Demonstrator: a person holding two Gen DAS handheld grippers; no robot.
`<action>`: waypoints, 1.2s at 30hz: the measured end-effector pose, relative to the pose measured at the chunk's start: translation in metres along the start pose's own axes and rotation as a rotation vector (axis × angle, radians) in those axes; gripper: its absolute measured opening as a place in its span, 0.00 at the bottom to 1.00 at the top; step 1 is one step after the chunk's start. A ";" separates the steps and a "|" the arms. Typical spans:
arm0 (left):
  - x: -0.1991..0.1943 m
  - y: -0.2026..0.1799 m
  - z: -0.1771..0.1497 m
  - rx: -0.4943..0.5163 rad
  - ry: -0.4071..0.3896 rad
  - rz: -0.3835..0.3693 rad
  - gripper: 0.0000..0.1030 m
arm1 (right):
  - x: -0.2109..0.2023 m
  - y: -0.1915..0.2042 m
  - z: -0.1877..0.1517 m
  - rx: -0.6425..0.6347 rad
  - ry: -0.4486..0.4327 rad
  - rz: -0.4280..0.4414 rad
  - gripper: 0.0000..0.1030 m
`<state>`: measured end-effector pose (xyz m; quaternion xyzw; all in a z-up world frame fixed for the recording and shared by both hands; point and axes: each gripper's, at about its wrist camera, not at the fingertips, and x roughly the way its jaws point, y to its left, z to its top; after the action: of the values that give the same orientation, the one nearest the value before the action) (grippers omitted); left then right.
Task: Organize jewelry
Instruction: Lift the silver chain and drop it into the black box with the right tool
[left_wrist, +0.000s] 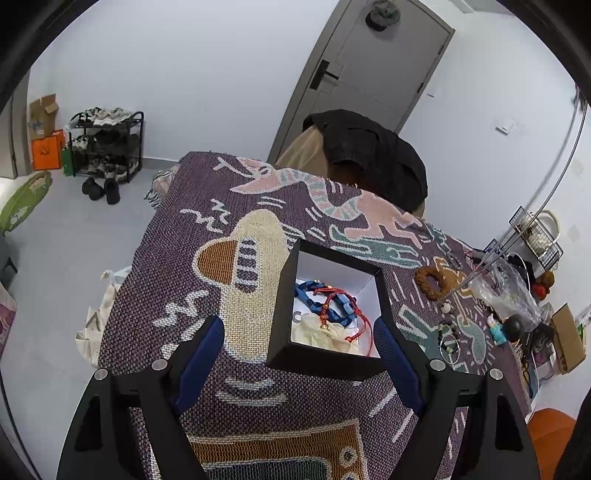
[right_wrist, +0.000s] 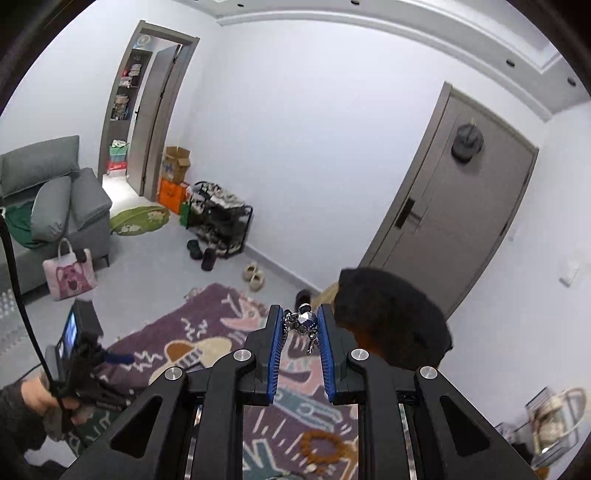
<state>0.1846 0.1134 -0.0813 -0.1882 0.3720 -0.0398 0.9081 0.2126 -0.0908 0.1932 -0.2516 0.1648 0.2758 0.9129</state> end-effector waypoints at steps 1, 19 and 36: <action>0.000 0.000 0.000 -0.001 0.001 0.000 0.81 | -0.003 0.001 0.006 -0.006 -0.008 -0.005 0.19; -0.012 0.035 -0.002 -0.061 -0.023 0.023 0.81 | 0.059 0.057 0.010 -0.023 0.050 0.106 0.19; -0.019 0.046 0.001 -0.093 -0.045 0.066 0.81 | 0.192 0.107 -0.121 0.127 0.365 0.320 0.19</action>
<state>0.1684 0.1602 -0.0853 -0.2187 0.3589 0.0115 0.9073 0.2822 0.0004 -0.0301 -0.2101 0.3815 0.3559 0.8268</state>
